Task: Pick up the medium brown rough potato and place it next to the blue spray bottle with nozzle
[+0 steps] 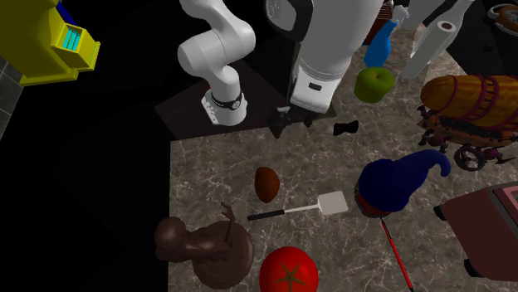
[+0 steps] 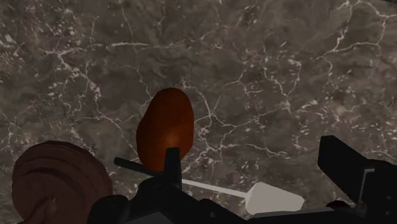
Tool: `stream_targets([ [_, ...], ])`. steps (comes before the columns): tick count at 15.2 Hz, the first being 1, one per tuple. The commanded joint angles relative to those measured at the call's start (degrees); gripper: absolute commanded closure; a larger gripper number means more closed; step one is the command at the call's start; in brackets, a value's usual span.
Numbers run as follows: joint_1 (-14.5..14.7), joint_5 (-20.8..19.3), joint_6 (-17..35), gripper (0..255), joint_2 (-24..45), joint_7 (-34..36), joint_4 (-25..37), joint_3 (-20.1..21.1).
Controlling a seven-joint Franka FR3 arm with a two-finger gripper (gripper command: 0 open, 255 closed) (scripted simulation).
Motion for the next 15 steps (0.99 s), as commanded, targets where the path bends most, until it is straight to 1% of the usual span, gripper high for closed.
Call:
stream_targets([
  [1,-1.7,-1.6,2.3,0,3.3,3.5,-0.5,0.8],
  [6,-6.1,-6.3,7.7,0,12.2,12.3,-0.8,2.1],
  [10,-9.4,-10.7,11.0,0,19.5,19.5,-0.2,2.3],
  [15,-10.0,-12.1,15.1,0,21.2,20.2,-2.6,1.8],
])
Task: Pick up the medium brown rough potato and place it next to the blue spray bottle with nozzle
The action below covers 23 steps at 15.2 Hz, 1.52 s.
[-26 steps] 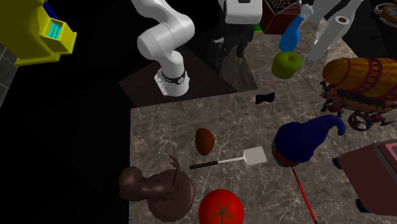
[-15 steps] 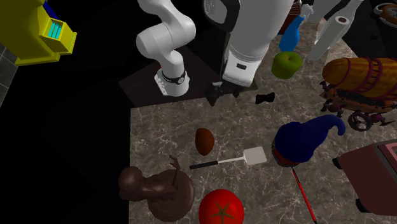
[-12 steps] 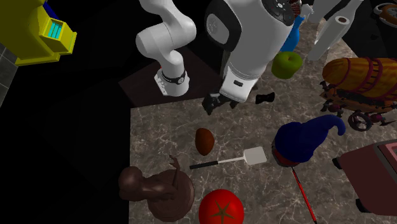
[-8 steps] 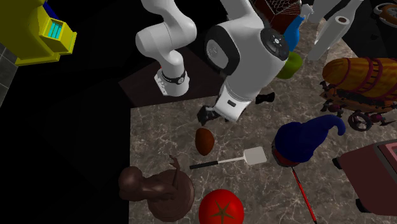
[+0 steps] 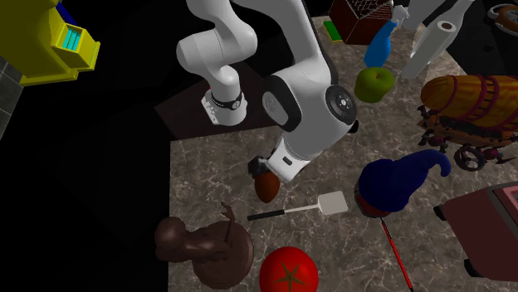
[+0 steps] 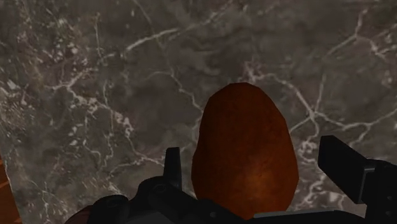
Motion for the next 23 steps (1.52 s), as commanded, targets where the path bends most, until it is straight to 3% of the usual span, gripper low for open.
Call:
stream_targets([
  [1,-0.3,-0.6,1.6,0,0.8,0.4,-0.8,-0.2],
  [11,-0.5,-1.1,2.9,0,1.4,0.7,-1.5,-0.3],
  [12,-0.5,-1.1,2.9,255,1.4,0.7,-1.5,-0.3],
  [23,-0.4,-0.5,1.3,255,0.3,0.0,-0.9,-0.3],
])
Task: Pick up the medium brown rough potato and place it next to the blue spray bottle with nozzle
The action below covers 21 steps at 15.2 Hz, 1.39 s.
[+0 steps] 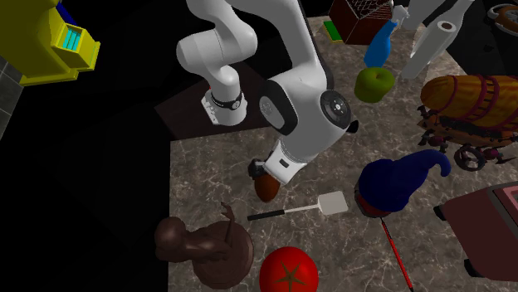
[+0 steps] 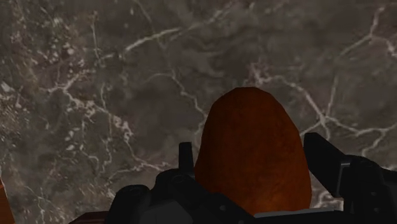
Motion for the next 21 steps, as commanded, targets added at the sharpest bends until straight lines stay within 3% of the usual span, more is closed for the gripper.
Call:
stream_targets([
  [1,0.1,0.5,-1.4,255,-1.1,-0.6,0.4,0.0],
  [21,0.9,3.6,-17.3,255,-9.0,-5.9,9.2,-0.4],
])
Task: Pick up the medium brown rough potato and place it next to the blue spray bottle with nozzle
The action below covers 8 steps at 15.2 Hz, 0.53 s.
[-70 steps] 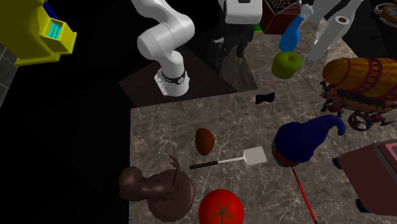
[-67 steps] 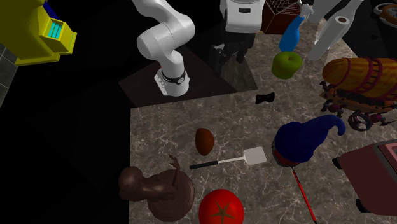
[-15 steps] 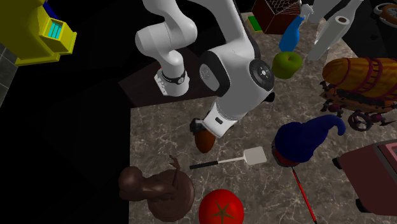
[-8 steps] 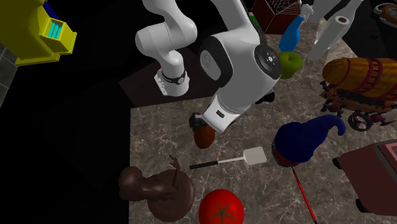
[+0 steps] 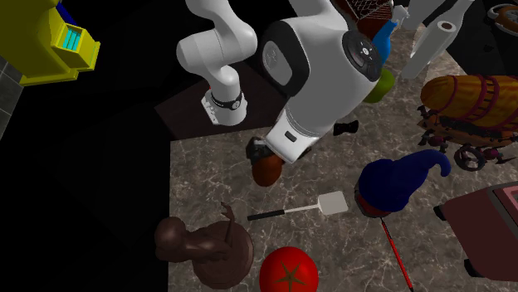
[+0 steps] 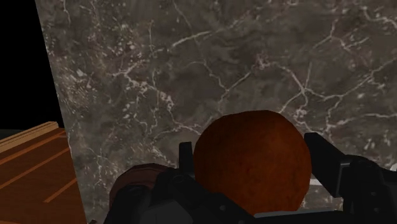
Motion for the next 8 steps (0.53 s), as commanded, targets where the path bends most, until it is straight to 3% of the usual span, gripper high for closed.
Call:
stream_targets([
  [1,0.0,0.2,-1.7,255,-0.6,-0.5,1.2,0.0],
  [8,0.1,0.6,-7.0,255,-1.8,-1.9,5.4,-0.1],
])
